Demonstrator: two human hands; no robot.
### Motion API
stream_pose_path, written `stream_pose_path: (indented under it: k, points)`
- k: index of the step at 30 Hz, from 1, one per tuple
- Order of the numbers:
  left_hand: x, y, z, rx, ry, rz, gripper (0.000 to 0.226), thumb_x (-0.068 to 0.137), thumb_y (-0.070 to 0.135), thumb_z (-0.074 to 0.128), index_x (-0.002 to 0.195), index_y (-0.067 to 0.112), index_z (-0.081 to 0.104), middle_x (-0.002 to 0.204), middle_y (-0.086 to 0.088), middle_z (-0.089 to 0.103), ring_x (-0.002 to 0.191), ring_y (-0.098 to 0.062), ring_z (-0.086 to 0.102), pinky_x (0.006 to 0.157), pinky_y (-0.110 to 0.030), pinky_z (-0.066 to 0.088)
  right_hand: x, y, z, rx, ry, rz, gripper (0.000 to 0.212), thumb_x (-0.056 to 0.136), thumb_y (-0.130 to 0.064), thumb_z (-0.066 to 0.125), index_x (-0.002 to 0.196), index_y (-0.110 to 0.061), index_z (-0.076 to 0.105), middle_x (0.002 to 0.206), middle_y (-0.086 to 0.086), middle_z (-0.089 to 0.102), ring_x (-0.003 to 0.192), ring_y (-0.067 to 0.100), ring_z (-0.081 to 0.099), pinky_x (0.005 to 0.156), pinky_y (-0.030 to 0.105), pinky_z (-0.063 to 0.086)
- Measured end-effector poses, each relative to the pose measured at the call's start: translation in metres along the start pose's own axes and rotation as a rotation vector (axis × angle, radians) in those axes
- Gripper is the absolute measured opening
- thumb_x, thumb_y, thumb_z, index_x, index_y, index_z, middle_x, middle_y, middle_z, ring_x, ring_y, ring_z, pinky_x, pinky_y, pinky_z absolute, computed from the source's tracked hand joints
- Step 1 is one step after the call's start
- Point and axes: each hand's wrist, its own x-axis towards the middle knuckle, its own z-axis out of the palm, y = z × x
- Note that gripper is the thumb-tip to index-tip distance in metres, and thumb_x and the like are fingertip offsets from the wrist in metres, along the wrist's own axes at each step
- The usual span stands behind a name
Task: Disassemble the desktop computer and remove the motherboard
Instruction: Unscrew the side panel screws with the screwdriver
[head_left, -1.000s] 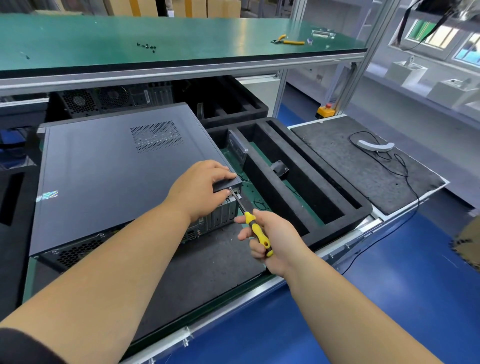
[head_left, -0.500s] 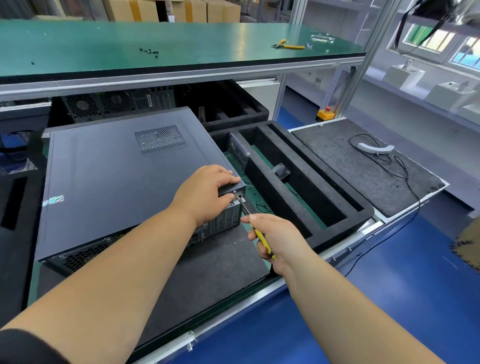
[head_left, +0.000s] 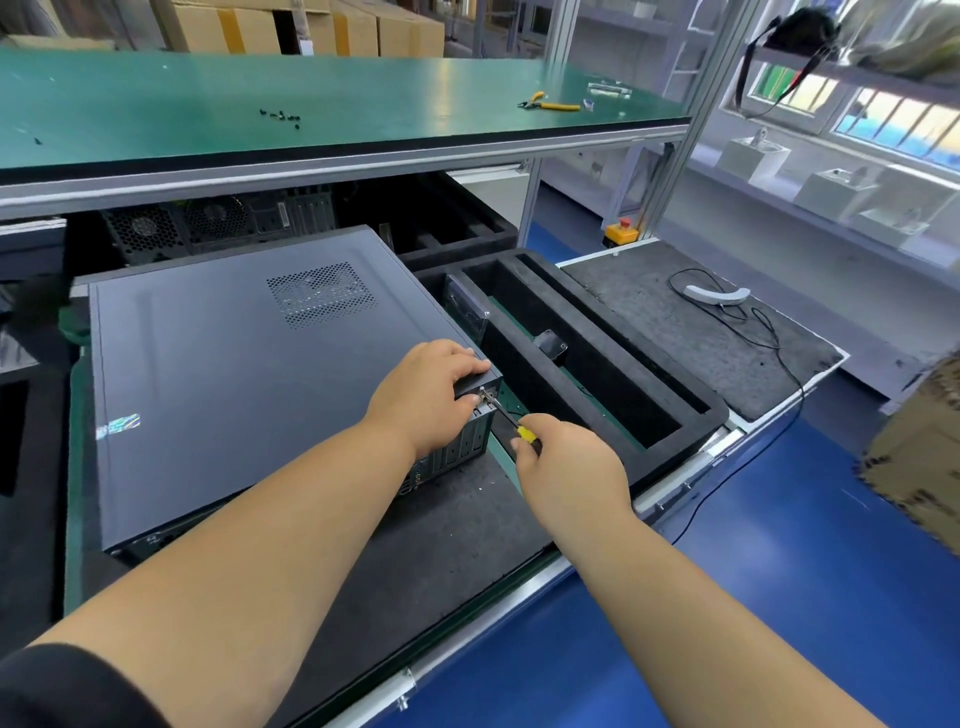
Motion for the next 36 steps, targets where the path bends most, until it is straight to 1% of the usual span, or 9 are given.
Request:
stream_pose_path:
  k: [6, 10, 14, 18, 21, 23, 27, 31, 36]
  points:
    - [0.0, -0.004, -0.001, 0.013, -0.037, 0.035, 0.046, 0.089, 0.025, 0.059, 0.134, 0.033, 0.053, 0.134, 0.011, 0.048, 0.128, -0.013, 0.038, 0.102, -0.035, 0.039, 0.017, 0.0, -0.011, 0.781, -0.401, 0.678, 0.03, 0.097, -0.028, 0.048, 0.085, -0.008, 0.067, 0.051, -0.003, 0.059, 0.046, 0.012, 0.044, 0.049, 0.021, 0.037]
    - [0.0, -0.004, -0.001, 0.009, -0.027, 0.037, 0.045, 0.089, 0.024, 0.058, 0.132, 0.033, 0.055, 0.131, 0.011, 0.05, 0.125, -0.014, 0.039, 0.1, -0.034, 0.04, 0.009, 0.015, -0.012, 1.198, -0.55, 0.696, 0.036, 0.099, -0.032, 0.052, 0.086, -0.003, 0.07, 0.069, 0.005, 0.065, 0.048, 0.009, 0.053, 0.047, 0.019, 0.044]
    - [0.001, -0.003, 0.0, 0.013, -0.018, 0.031, 0.044, 0.088, 0.024, 0.06, 0.131, 0.033, 0.056, 0.127, 0.012, 0.051, 0.122, -0.013, 0.041, 0.098, -0.033, 0.041, 0.007, 0.025, -0.002, 1.365, -0.605, 0.744, 0.033, 0.097, -0.034, 0.054, 0.087, -0.006, 0.067, 0.064, 0.001, 0.055, 0.037, 0.006, 0.031, 0.035, 0.017, 0.028]
    - [0.001, -0.003, 0.0, 0.014, -0.014, 0.012, 0.044, 0.087, 0.025, 0.061, 0.13, 0.035, 0.056, 0.127, 0.014, 0.05, 0.123, -0.012, 0.04, 0.098, -0.034, 0.042, 0.005, 0.021, 0.008, 1.14, -0.427, 0.606, 0.028, 0.095, -0.032, 0.058, 0.082, -0.009, 0.067, 0.06, 0.0, 0.056, 0.039, 0.009, 0.029, 0.038, 0.021, 0.024]
    - [0.001, -0.001, 0.0, 0.019, -0.015, -0.008, 0.043, 0.087, 0.025, 0.062, 0.129, 0.036, 0.057, 0.126, 0.015, 0.05, 0.123, -0.011, 0.041, 0.097, -0.035, 0.043, 0.004, 0.019, 0.006, 0.642, -0.185, 0.384, 0.023, 0.085, -0.038, 0.064, 0.071, -0.021, 0.058, 0.064, -0.004, 0.061, 0.056, 0.013, 0.05, 0.053, 0.026, 0.038]
    - [0.001, -0.001, 0.001, 0.017, -0.013, -0.019, 0.043, 0.086, 0.026, 0.062, 0.128, 0.037, 0.057, 0.124, 0.016, 0.05, 0.121, -0.01, 0.042, 0.095, -0.035, 0.044, 0.005, 0.02, 0.005, 0.536, -0.123, 0.341, 0.019, 0.08, -0.038, 0.067, 0.076, -0.024, 0.054, 0.073, -0.004, 0.062, 0.067, 0.015, 0.056, 0.057, 0.029, 0.043]
    - [0.001, 0.0, 0.0, 0.022, -0.025, -0.02, 0.044, 0.086, 0.025, 0.062, 0.128, 0.038, 0.057, 0.125, 0.016, 0.05, 0.122, -0.011, 0.041, 0.096, -0.033, 0.043, 0.01, 0.013, -0.004, 0.743, -0.32, 0.493, 0.023, 0.088, -0.037, 0.061, 0.08, -0.015, 0.061, 0.059, -0.006, 0.061, 0.056, 0.014, 0.05, 0.061, 0.03, 0.047]
    - [0.002, 0.0, -0.001, 0.03, -0.031, -0.022, 0.045, 0.086, 0.026, 0.061, 0.128, 0.038, 0.056, 0.126, 0.015, 0.05, 0.122, -0.011, 0.042, 0.097, -0.034, 0.043, 0.019, -0.001, -0.02, 0.85, -0.594, 0.71, 0.042, 0.104, -0.033, 0.036, 0.078, -0.012, 0.06, 0.057, 0.004, 0.054, 0.042, 0.013, 0.03, 0.044, 0.023, 0.026]
    - [0.001, 0.0, 0.0, 0.036, -0.034, -0.027, 0.045, 0.086, 0.026, 0.061, 0.129, 0.04, 0.056, 0.127, 0.015, 0.05, 0.123, -0.011, 0.042, 0.096, -0.034, 0.043, 0.015, -0.003, -0.024, 0.878, -0.573, 0.652, 0.026, 0.102, -0.029, 0.046, 0.093, -0.009, 0.06, 0.069, 0.007, 0.055, 0.054, 0.016, 0.045, 0.052, 0.026, 0.036]
